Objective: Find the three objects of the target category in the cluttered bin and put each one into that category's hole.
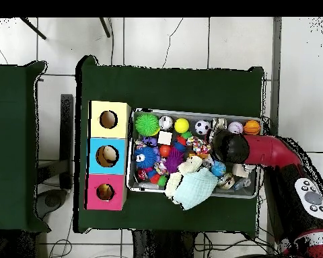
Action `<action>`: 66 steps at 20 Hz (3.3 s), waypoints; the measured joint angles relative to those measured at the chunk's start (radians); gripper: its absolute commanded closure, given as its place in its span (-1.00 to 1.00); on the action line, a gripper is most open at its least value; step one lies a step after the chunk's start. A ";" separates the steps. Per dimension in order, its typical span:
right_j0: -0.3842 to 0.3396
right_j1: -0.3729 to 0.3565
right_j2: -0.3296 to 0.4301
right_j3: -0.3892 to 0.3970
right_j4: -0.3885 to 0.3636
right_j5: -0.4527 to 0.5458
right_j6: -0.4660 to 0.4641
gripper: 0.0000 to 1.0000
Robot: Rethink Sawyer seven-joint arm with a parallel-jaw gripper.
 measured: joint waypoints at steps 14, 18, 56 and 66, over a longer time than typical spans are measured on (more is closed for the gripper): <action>0.118 -0.009 -0.063 0.003 0.102 -0.018 0.068 -1.00; 0.023 -0.008 0.025 -0.001 0.068 0.005 -0.006 -1.00; -0.129 0.059 0.333 -0.003 0.001 0.208 -0.632 -1.00; -0.174 0.057 0.366 0.000 -0.049 0.208 -0.633 -1.00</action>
